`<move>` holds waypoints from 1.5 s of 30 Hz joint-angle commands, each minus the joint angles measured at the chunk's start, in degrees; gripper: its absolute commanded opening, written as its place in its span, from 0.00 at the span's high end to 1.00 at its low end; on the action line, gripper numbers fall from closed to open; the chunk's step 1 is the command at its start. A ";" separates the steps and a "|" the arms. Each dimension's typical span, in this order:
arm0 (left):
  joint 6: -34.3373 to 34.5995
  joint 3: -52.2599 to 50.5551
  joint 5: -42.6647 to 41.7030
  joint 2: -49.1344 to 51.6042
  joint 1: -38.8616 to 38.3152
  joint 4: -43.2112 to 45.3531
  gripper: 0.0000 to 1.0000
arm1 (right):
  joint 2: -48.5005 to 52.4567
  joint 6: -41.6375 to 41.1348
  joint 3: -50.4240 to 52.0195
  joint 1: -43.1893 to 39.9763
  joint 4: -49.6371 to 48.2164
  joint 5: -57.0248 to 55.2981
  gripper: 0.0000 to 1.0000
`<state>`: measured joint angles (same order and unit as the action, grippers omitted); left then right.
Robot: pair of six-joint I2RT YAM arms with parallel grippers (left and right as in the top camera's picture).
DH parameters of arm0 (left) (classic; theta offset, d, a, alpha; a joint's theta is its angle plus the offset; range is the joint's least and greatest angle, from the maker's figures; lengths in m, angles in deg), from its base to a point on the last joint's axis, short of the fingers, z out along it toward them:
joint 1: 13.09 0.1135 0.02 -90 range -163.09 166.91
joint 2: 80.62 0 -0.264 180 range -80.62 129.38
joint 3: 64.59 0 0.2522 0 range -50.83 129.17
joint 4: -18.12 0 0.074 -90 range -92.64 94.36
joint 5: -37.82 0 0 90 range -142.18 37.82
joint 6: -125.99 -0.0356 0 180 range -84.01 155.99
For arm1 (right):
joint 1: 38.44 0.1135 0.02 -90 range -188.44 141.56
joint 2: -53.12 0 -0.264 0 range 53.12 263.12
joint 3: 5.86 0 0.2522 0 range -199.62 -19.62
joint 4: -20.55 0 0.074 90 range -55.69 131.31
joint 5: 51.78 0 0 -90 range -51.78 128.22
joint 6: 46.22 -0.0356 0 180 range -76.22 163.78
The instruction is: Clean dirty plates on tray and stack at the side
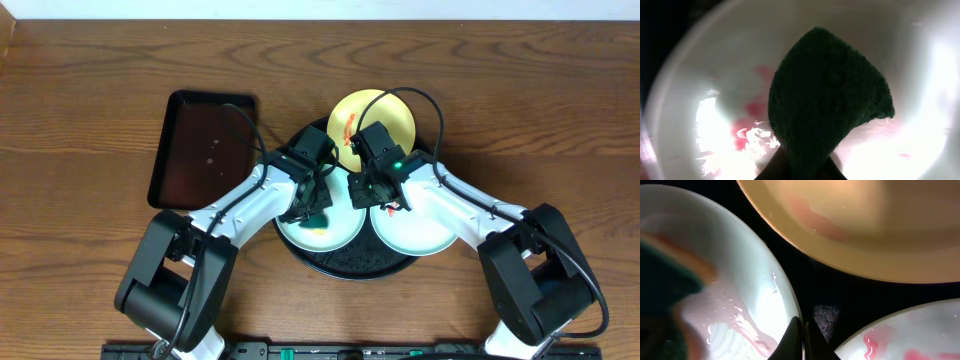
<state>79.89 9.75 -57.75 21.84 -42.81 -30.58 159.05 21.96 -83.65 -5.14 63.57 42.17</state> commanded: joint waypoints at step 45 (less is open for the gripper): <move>-0.55 -4.07 -1.29 -0.09 -0.90 11.19 0.92 | 1.25 0.02 -0.04 0.13 4.24 -1.97 0.98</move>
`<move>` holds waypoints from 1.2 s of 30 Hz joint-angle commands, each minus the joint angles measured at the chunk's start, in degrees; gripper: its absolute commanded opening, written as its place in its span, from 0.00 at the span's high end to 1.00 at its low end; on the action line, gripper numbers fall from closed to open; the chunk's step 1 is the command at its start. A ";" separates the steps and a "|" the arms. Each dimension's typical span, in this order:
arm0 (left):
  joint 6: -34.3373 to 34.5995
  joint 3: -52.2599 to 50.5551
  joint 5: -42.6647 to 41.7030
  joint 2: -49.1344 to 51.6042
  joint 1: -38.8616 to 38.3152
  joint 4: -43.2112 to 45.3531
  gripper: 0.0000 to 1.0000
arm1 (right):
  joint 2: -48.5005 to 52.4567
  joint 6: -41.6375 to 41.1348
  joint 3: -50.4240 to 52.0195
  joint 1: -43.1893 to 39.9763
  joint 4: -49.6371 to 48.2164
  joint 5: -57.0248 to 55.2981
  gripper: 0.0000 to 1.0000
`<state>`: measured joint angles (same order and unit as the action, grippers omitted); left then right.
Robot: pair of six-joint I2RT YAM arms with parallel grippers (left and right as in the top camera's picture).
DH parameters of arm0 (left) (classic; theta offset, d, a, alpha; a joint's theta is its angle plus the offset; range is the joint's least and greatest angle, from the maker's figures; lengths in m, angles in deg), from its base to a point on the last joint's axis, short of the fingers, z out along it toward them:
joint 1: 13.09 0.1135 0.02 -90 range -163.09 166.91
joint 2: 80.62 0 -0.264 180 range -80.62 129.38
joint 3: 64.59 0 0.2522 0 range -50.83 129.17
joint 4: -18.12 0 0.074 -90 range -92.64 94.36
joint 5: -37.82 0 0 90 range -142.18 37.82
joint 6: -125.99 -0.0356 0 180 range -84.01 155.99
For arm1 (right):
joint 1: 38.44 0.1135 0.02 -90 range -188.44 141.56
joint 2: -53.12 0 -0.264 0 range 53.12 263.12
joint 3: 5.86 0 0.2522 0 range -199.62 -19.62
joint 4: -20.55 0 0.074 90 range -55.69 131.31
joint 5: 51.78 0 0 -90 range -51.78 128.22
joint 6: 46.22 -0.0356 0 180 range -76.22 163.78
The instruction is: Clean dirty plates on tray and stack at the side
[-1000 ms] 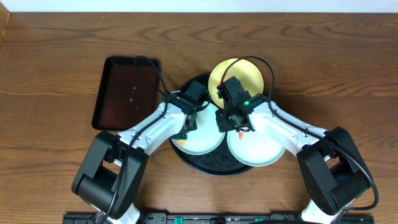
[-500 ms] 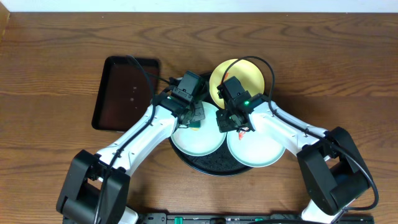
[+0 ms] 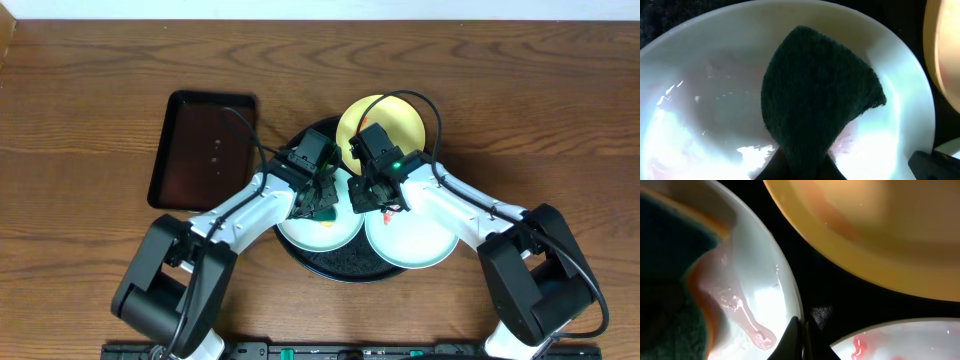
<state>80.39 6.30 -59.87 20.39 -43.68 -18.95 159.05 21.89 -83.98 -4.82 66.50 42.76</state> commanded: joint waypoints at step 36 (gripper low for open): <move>-3.48 1.33 22.51 -24.50 4.39 -13.79 0.92 | -8.90 3.98 -8.85 0.87 10.38 -3.61 0.99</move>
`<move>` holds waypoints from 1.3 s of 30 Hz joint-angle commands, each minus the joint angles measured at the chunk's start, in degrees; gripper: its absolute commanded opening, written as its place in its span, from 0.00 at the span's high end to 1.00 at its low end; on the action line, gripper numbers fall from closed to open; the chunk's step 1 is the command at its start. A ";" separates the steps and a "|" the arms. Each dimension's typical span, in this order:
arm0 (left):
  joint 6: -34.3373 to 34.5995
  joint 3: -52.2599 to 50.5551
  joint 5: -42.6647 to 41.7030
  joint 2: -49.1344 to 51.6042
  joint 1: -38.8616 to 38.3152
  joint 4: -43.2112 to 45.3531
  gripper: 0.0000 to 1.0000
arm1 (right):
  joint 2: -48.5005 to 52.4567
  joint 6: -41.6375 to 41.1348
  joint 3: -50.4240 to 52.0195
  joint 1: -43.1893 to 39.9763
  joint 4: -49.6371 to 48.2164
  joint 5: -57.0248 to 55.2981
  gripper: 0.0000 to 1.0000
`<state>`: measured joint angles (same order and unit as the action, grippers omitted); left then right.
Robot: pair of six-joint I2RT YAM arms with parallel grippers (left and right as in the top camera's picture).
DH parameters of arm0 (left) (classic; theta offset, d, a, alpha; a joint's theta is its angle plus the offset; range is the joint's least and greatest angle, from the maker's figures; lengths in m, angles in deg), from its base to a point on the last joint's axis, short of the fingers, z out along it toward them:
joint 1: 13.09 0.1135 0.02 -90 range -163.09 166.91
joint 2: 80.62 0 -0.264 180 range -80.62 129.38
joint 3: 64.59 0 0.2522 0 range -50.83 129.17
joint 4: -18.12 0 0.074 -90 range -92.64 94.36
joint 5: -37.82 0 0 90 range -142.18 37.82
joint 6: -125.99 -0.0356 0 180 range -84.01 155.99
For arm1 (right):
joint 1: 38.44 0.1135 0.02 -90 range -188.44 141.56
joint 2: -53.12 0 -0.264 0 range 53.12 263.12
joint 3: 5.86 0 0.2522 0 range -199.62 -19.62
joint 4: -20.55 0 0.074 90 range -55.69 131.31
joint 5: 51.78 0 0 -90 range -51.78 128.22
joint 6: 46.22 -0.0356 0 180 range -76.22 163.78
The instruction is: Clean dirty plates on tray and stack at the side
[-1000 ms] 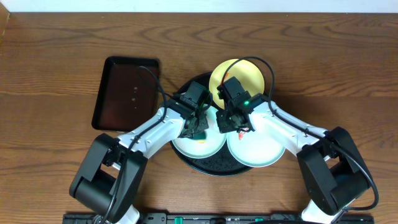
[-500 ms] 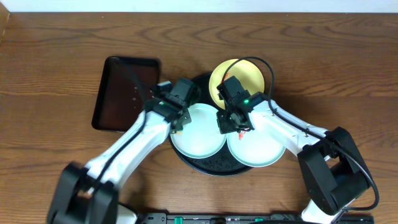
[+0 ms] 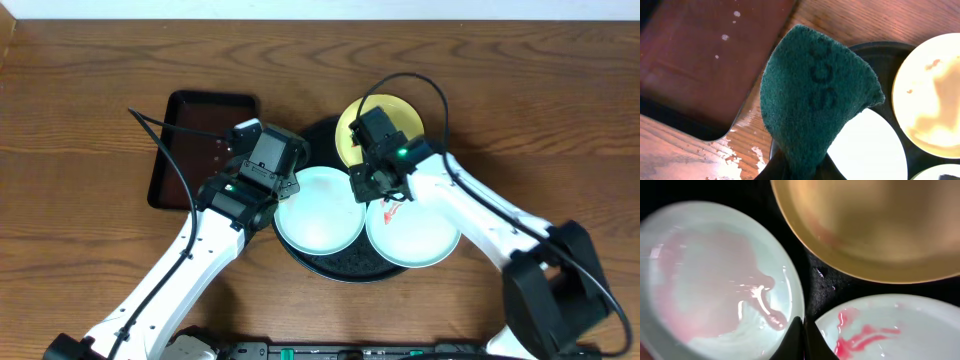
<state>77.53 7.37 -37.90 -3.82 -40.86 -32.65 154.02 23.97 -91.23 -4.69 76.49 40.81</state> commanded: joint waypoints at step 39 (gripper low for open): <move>-9.14 0.15 -10.91 -0.39 19.45 -2.25 0.92 | -7.13 7.67 -5.73 3.78 6.27 -8.17 0.76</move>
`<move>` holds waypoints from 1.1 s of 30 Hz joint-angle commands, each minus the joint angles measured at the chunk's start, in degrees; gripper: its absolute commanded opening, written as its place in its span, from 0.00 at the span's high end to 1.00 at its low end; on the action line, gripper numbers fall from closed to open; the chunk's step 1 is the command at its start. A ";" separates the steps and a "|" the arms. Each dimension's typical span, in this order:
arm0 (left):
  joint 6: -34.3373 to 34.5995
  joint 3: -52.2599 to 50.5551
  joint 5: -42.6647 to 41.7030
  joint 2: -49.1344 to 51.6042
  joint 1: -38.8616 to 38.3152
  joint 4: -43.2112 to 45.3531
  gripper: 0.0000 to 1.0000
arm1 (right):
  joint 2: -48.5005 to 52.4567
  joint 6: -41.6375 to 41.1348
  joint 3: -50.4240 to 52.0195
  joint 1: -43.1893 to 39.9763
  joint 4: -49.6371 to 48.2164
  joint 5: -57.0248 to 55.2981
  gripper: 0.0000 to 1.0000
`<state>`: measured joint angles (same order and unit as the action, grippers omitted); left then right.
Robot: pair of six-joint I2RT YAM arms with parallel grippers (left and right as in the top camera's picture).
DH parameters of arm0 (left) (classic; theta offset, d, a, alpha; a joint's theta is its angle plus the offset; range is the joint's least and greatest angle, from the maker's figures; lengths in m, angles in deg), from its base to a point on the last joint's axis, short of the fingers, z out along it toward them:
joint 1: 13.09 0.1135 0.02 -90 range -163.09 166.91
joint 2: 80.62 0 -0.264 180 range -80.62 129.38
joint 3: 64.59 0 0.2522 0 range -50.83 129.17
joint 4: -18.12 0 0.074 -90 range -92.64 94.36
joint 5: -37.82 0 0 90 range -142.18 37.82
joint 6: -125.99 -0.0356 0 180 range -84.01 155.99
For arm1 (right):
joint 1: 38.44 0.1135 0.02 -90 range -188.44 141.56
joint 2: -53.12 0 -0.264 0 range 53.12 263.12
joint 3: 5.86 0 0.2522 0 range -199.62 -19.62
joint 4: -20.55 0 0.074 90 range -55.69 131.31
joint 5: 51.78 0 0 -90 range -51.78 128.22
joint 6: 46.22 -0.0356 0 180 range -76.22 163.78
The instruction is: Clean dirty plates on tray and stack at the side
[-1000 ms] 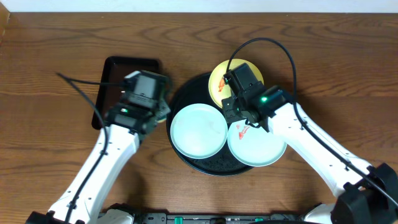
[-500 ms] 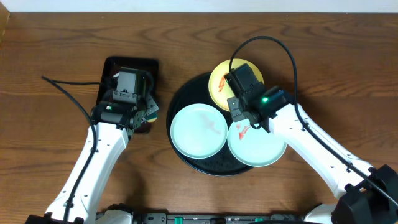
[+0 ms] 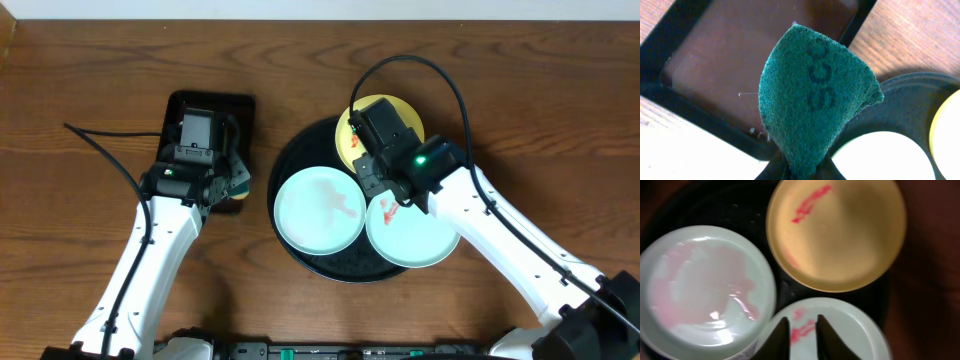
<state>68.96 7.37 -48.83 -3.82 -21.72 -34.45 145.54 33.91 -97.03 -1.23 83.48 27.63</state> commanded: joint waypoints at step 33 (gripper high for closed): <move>5.40 -5.60 -16.33 9.07 -12.66 9.05 0.92 | 13.35 -8.98 0.33 -1.60 -4.83 8.68 0.01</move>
<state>71.85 1.77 -65.59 3.28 -33.61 -26.53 159.31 25.32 -96.65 -2.33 78.65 36.33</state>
